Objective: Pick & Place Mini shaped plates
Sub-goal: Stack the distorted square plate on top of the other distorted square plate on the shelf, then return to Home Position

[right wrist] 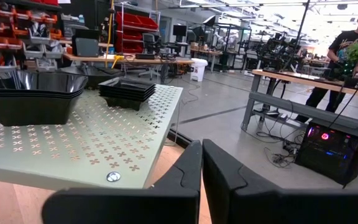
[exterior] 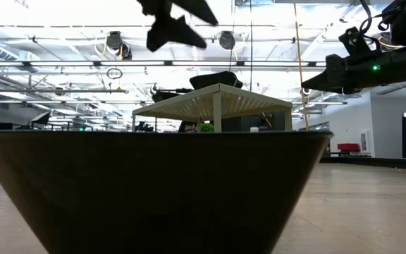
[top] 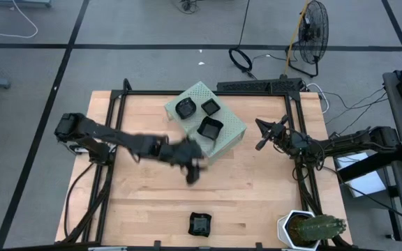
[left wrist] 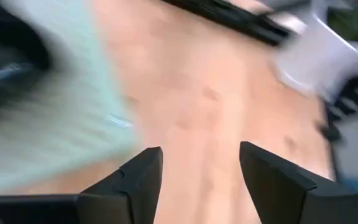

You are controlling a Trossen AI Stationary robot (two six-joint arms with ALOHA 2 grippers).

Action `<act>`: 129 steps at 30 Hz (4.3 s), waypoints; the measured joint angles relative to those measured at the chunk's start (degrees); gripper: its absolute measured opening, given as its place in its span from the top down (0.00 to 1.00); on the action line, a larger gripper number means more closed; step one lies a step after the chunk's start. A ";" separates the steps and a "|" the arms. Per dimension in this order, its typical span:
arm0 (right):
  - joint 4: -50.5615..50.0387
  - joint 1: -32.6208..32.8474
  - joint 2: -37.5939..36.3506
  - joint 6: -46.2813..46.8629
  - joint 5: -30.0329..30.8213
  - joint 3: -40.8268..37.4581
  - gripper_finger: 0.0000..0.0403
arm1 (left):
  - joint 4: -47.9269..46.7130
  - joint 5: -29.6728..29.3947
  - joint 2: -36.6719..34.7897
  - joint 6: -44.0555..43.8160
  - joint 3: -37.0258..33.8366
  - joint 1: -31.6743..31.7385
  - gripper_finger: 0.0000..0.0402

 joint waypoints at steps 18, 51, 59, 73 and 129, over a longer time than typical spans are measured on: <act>-0.33 0.01 0.02 0.00 0.00 0.01 0.99 | 9.92 -0.88 21.95 -11.19 -0.06 -21.80 0.43; -0.39 -0.01 0.00 0.00 0.00 0.01 0.99 | 12.34 8.97 19.63 -8.20 -0.06 -14.25 0.98; -0.35 0.01 0.00 0.00 0.00 0.00 0.99 | 12.33 -12.44 3.04 -8.74 -0.06 -7.46 0.98; -0.39 -0.01 0.02 0.00 0.00 0.01 0.99 | 11.24 -37.11 -1.59 -13.64 0.01 6.87 0.97; -0.41 0.00 0.02 0.00 -0.02 0.00 0.99 | -29.82 -13.90 -39.78 6.76 -5.07 2.13 0.33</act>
